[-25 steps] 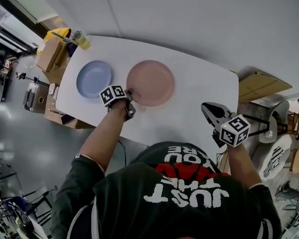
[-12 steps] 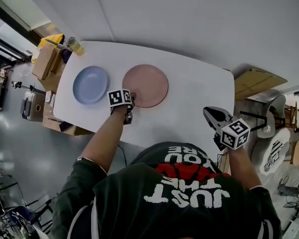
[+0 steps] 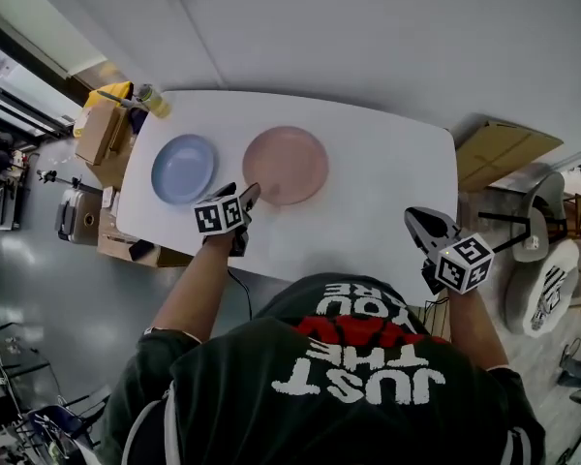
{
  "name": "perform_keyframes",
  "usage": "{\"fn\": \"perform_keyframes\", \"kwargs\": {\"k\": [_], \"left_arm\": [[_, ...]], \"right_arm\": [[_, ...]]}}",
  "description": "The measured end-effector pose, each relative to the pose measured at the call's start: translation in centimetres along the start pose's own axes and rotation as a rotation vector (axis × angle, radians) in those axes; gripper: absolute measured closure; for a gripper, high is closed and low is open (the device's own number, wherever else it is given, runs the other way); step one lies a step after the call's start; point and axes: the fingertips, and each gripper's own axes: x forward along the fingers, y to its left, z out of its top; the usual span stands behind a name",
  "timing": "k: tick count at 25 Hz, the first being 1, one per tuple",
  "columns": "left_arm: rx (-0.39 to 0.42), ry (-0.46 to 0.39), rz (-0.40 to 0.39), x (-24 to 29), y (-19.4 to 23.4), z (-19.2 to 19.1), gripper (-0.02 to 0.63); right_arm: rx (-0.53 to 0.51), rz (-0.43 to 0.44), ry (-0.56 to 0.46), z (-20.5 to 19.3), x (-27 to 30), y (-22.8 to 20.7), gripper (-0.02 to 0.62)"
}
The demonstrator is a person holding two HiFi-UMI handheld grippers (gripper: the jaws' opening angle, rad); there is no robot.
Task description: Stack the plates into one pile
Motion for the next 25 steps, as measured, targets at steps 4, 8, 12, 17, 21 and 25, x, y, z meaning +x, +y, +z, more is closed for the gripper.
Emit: {"fn": "perform_keyframes", "kwargs": {"k": [4,8,12,17,21,25], "left_arm": [[-0.003,-0.157,-0.108,-6.5,-5.3,0.5,0.319],[0.018,-0.283,-0.186,-12.4,-9.9,0.4,0.382],[0.078,-0.357,-0.237,-17.3,-10.6,1.0,0.598],[0.113,-0.424,-0.404,-19.4,-5.4,3.3,0.598],[0.174,-0.414,-0.544,-18.9,1.1,5.6,0.600],[0.325,-0.327,-0.611,-19.0,5.7,7.2,0.598]], "right_arm": [[0.002,0.087,-0.041,-0.5,-1.6,0.6,0.589],[0.001,0.143,-0.077,-0.5,-2.8,0.7,0.589],[0.014,0.158,-0.101,-0.5,-1.9,2.8,0.589],[-0.009,0.117,-0.098,0.5,4.8,7.5,0.589],[-0.005,0.018,-0.114,2.6,12.4,11.4,0.589],[0.063,-0.062,-0.096,3.8,18.4,16.3,0.589]]}}
